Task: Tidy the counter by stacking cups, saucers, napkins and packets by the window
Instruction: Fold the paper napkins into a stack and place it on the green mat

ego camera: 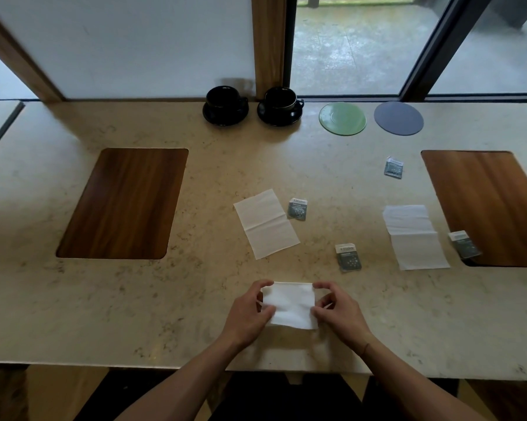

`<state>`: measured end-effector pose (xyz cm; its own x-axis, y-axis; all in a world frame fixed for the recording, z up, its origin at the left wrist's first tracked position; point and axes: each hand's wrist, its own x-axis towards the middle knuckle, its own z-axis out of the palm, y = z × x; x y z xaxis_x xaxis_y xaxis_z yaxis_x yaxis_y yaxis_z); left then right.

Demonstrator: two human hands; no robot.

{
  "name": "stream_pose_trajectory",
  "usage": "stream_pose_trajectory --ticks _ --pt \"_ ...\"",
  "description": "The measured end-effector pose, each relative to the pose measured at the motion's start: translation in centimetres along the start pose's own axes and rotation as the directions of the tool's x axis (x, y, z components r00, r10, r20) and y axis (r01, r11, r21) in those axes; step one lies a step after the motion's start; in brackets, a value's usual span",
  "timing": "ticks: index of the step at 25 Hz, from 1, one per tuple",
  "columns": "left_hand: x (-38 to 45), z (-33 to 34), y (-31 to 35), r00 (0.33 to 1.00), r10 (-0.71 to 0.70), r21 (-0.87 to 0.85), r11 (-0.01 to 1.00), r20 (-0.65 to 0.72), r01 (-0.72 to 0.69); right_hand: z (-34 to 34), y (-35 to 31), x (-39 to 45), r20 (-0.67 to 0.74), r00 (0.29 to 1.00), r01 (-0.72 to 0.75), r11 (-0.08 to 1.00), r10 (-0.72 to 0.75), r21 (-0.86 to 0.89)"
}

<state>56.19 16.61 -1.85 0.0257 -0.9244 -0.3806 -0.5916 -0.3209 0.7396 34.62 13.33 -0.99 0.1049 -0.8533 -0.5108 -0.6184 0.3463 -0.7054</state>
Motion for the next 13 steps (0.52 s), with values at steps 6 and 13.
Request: stream_pose_trajectory --ticks 6,13 --pt "0.32 -0.09 -0.33 0.999 -0.034 0.029 0.999 -0.016 0.035 0.27 0.59 0.36 -0.017 1.000 -0.003 1.000 0.003 -0.008" --pt "0.40 -0.29 -0.45 0.999 -0.043 0.039 0.998 -0.024 0.044 0.29 0.06 0.85 0.002 1.000 0.004 1.000 -0.004 -0.006"
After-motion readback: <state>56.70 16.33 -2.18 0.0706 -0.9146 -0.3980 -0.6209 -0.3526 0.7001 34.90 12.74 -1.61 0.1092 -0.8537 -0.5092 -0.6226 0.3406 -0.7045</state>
